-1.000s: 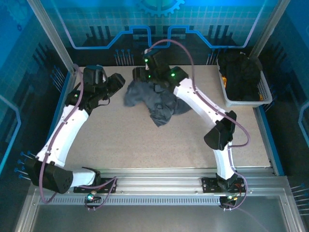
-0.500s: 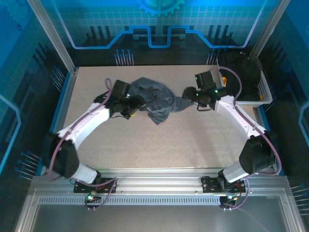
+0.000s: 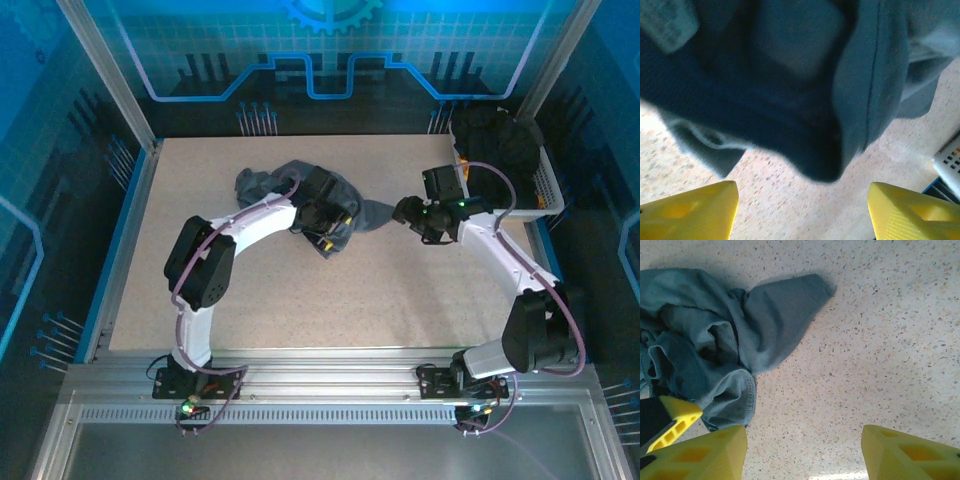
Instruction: Fold and stack the t-shirts
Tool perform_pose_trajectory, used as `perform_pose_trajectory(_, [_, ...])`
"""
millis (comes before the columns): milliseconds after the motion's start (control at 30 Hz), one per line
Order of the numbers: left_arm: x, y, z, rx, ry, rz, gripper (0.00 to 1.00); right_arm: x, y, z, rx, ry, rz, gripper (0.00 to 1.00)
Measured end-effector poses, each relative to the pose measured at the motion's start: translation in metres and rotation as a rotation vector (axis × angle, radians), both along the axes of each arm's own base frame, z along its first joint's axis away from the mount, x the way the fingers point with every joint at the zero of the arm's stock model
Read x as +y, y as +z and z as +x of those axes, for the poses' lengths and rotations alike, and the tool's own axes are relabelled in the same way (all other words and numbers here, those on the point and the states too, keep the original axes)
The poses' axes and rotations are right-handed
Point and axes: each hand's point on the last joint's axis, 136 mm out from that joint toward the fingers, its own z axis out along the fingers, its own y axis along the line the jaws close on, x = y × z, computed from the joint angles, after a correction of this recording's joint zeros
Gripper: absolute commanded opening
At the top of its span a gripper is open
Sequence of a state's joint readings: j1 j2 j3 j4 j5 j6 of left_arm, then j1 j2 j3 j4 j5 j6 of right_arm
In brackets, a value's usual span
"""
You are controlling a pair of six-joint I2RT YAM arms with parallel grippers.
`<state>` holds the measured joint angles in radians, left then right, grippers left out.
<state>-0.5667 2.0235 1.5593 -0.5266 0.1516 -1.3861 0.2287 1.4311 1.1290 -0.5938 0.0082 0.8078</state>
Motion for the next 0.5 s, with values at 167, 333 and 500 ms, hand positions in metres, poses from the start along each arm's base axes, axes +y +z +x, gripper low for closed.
perform_pose_trajectory(167, [0.005, -0.011, 0.019, -0.009, 0.077, 0.026, 0.58, 0.0, -0.001, 0.0, 0.004, 0.003, 0.012, 0.63])
perform_pose_trajectory(333, [0.012, -0.021, 0.04, -0.041, 0.137, 0.018, 0.32, 0.003, 0.0, -0.001, 0.007, 0.015, 0.027, 0.63])
perform_pose_trajectory(500, [0.016, -0.02, 0.054, -0.075, 0.165, -0.003, 0.0, 0.005, -0.008, -0.001, 0.03, 0.02, 0.031, 0.63])
